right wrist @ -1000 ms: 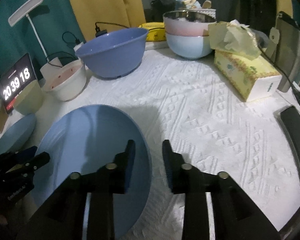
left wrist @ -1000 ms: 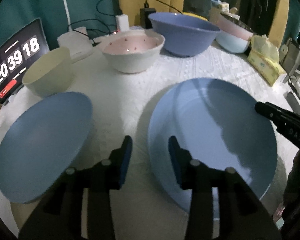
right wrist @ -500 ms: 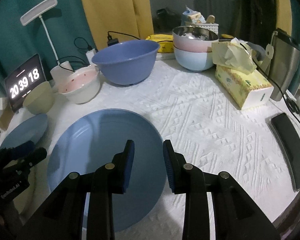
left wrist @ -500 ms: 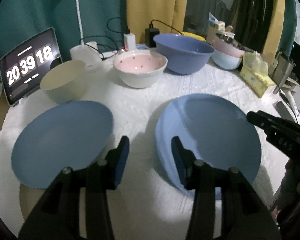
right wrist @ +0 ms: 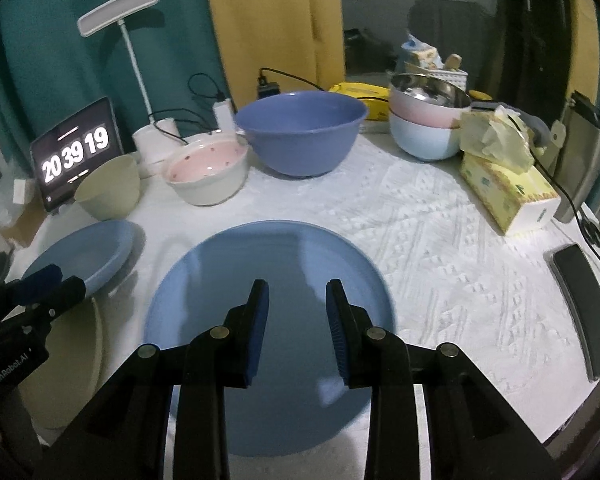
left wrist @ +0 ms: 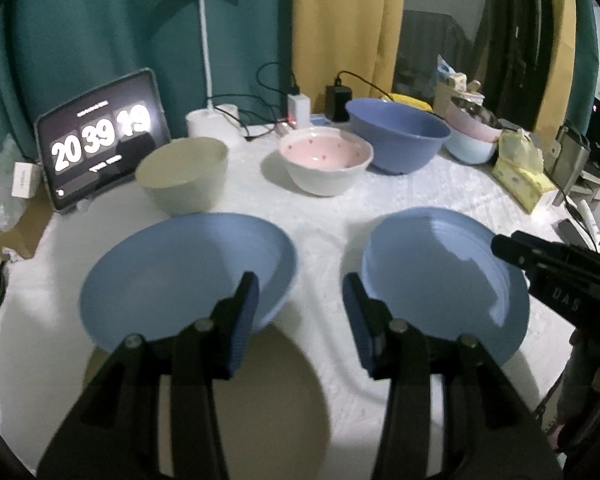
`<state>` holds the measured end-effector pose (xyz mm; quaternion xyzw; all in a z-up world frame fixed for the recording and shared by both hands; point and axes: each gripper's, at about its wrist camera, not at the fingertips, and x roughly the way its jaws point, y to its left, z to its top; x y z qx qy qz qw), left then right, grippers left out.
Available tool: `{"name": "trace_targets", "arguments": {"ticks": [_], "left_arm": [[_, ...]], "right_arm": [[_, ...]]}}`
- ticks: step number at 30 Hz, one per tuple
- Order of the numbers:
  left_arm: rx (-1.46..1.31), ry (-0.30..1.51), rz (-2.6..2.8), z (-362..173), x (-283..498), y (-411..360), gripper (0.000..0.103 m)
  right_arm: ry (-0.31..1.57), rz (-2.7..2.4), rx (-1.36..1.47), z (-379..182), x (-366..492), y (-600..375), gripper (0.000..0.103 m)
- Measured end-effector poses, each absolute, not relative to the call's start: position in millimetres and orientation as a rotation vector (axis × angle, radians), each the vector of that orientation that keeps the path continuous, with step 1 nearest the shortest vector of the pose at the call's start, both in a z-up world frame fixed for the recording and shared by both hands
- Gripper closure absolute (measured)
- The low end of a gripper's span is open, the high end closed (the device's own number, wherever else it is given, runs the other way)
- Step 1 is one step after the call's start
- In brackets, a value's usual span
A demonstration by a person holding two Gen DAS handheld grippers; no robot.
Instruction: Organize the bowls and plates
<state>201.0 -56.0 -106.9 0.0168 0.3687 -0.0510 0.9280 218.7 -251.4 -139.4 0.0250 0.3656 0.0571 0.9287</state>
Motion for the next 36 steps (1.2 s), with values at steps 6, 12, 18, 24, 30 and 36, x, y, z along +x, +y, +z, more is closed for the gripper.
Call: {"name": "trace_targets", "arguments": {"ticks": [6, 12, 18, 24, 30, 36], "left_arm": [[0.023, 0.729, -0.067, -100, 196, -36, 0.058], [0.01, 0.717, -0.021, -99, 193, -13, 0.057], [-0.014, 0.709, 0.02, -98, 192, 12, 0.057], [-0.031, 0.713, 0.06, -101, 194, 33, 0.057], [-0.047, 0.712, 0.09, -104, 195, 54, 0.057], [-0.068, 0.717, 0.124, -108, 198, 75, 0.057]], "right_arm": [[0.742, 0.148, 0.031, -134, 219, -233, 0.071], [0.734, 0.172, 0.012, -129, 222, -215, 0.071], [0.733, 0.204, -0.009, -127, 227, -195, 0.071], [0.741, 0.225, -0.03, -126, 233, -175, 0.071], [0.748, 0.242, -0.048, -127, 238, -156, 0.071], [0.758, 0.262, -0.069, -129, 244, -137, 0.071]]}}
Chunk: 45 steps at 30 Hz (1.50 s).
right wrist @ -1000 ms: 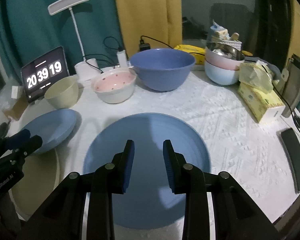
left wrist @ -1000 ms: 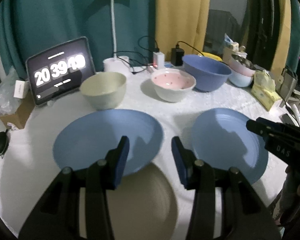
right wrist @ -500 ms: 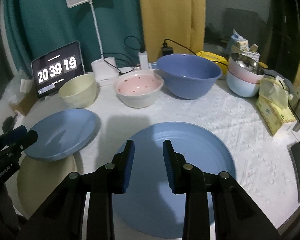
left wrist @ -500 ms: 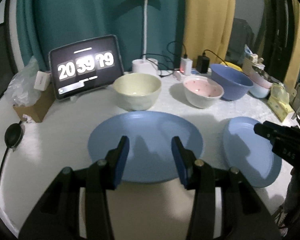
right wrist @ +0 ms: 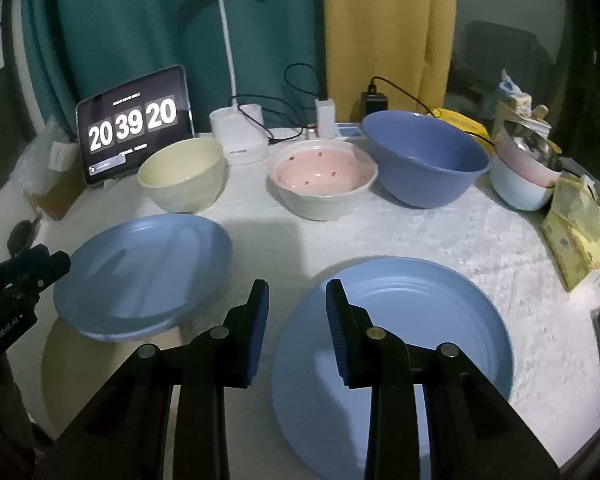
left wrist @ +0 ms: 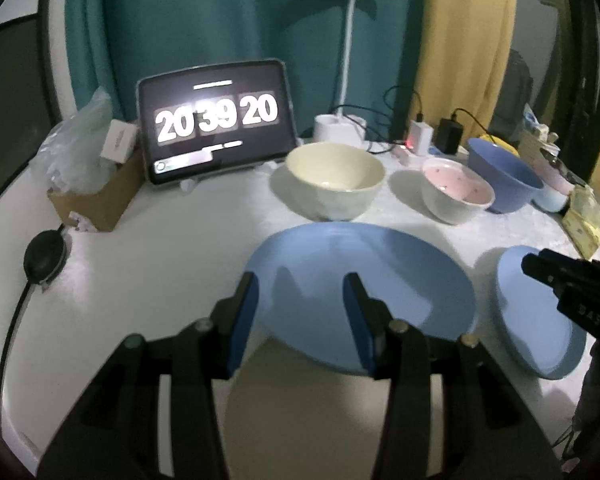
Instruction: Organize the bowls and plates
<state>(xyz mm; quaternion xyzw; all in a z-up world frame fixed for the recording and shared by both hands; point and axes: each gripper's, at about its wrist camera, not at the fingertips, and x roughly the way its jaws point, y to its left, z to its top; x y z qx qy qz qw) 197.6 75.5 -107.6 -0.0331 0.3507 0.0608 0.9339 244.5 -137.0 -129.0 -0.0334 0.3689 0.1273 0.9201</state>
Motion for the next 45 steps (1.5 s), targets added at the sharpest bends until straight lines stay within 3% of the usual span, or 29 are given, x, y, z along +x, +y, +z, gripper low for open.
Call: {"name": "trace_targets", "arguments": {"ticks": [28, 36, 45], "left_arm": [[-0.114, 0.814, 0.197, -139, 242, 125, 0.057], [-0.114, 0.873, 0.196, -152, 255, 126, 0.057], [-0.106, 0.902, 0.175, -157, 262, 124, 0.057]], "right_arm": [[0.833, 0.324, -0.108, -151, 288, -85, 0.071], [0.873, 0.337, -0.096, -163, 300, -81, 0.065], [0.918, 0.354, -0.08, -172, 308, -79, 0.065]]}}
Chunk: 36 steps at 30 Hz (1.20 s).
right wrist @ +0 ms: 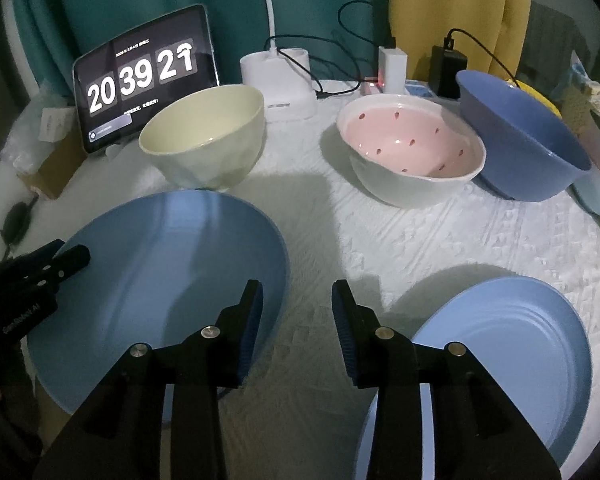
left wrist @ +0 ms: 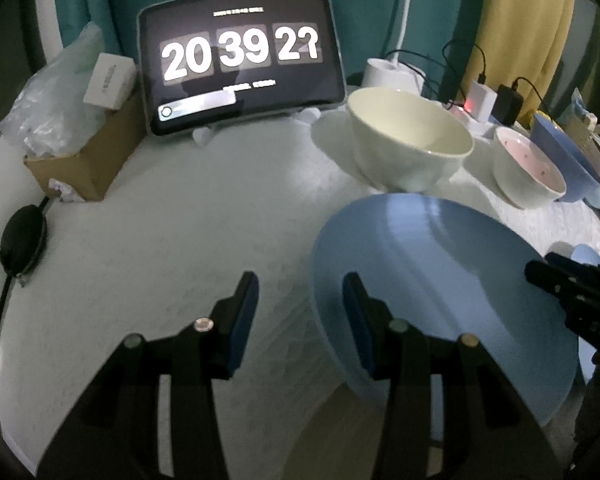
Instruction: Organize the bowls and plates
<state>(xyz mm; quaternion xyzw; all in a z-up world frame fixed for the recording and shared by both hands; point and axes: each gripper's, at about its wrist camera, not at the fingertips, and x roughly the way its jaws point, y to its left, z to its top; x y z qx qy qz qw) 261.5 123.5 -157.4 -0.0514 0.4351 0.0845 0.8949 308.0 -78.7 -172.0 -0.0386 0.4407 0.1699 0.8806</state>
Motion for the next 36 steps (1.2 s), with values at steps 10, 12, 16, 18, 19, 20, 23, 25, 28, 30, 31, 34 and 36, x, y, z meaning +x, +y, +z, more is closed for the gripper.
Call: {"name": "trace_targets", "arguments": {"ticks": [10, 12, 16, 18, 19, 20, 23, 25, 28, 30, 31, 34, 36], "left_arm": [[-0.102, 0.914, 0.119, -158, 262, 115, 0.058], [-0.097, 0.913, 0.103, -158, 261, 112, 0.058], [-0.081, 0.904, 0.07, -156, 259, 106, 0.063], [-0.07, 0.898, 0.075, -156, 257, 104, 0.065], [-0.072, 0.897, 0.073, -155, 256, 105, 0.067], [-0.074, 0.897, 0.073, -155, 256, 106, 0.068], [-0.07, 0.892, 0.072, -154, 253, 104, 0.069], [-0.069, 0.889, 0.068, -154, 250, 103, 0.069], [-0.068, 0.88, 0.06, -151, 245, 100, 0.069], [-0.068, 0.872, 0.058, -149, 243, 98, 0.068], [-0.066, 0.867, 0.057, -147, 242, 97, 0.069], [-0.066, 0.857, 0.056, -143, 239, 95, 0.068], [-0.064, 0.854, 0.055, -142, 237, 94, 0.069]], "right_arm": [[0.934, 0.384, -0.072, -179, 305, -76, 0.065], [0.932, 0.39, -0.069, -179, 305, -75, 0.065], [0.922, 0.41, -0.079, -179, 300, -71, 0.069], [0.916, 0.408, -0.093, -179, 298, -68, 0.072], [0.915, 0.405, -0.094, -179, 297, -69, 0.072], [0.915, 0.402, -0.09, -178, 297, -70, 0.072], [0.912, 0.394, -0.093, -178, 295, -72, 0.076], [0.907, 0.389, -0.096, -176, 292, -73, 0.076], [0.9, 0.382, -0.096, -175, 289, -75, 0.076], [0.893, 0.378, -0.094, -173, 287, -77, 0.076], [0.889, 0.376, -0.093, -172, 286, -78, 0.076], [0.877, 0.373, -0.092, -168, 282, -81, 0.076], [0.871, 0.372, -0.09, -166, 279, -82, 0.076]]}}
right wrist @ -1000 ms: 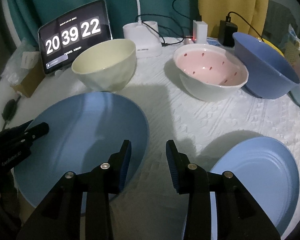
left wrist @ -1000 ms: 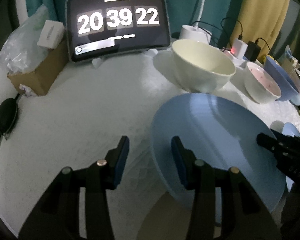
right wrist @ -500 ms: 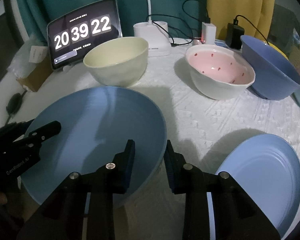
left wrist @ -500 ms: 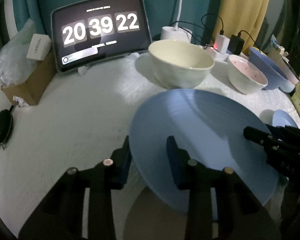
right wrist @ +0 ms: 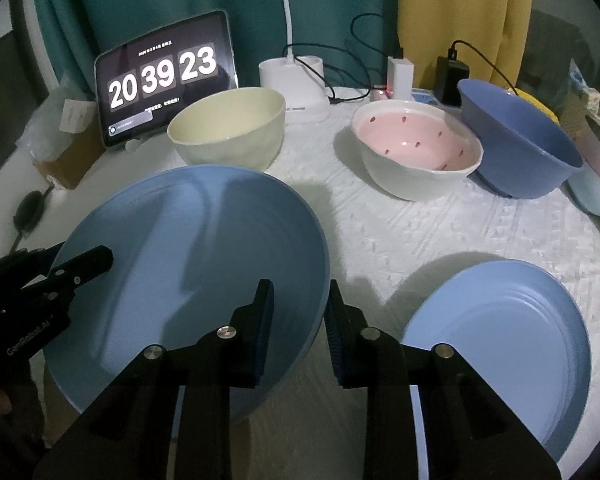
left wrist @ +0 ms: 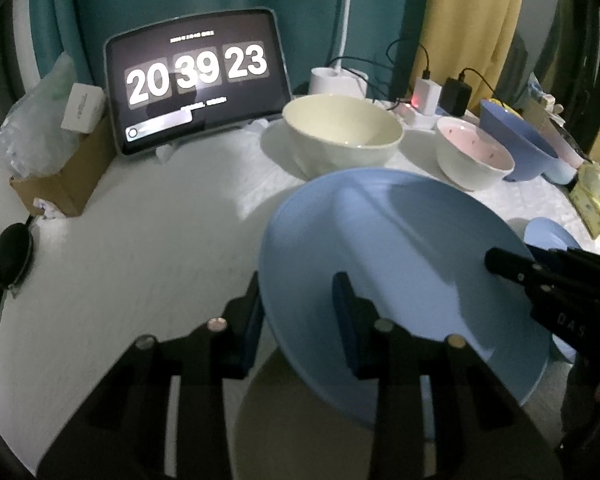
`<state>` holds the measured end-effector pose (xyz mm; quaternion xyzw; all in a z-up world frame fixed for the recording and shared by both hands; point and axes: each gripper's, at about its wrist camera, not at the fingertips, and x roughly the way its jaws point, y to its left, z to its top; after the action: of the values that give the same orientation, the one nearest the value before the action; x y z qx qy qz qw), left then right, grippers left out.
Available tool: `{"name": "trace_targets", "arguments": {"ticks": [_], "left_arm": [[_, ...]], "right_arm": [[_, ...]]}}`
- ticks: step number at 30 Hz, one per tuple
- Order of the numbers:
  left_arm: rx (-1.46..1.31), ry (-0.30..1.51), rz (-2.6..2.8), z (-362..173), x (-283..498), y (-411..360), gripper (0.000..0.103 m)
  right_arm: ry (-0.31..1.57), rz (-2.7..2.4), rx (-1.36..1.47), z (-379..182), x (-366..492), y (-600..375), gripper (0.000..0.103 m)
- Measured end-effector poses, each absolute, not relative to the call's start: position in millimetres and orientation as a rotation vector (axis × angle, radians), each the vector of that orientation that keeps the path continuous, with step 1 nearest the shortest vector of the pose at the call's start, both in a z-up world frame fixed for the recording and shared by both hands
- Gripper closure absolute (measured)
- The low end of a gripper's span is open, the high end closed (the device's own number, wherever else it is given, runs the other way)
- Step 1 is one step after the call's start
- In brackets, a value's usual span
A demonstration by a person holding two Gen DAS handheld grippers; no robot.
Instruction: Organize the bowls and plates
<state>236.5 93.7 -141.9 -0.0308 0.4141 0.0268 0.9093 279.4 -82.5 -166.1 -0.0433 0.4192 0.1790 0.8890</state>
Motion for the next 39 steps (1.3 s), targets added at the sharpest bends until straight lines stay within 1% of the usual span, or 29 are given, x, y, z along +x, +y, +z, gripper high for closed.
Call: {"name": "trace_targets", "arguments": {"ticks": [39], "left_arm": [[0.047, 0.8, -0.029, -109, 209, 6, 0.068]], "right_arm": [[0.77, 0.284, 0.022, -140, 233, -170, 0.076]]}}
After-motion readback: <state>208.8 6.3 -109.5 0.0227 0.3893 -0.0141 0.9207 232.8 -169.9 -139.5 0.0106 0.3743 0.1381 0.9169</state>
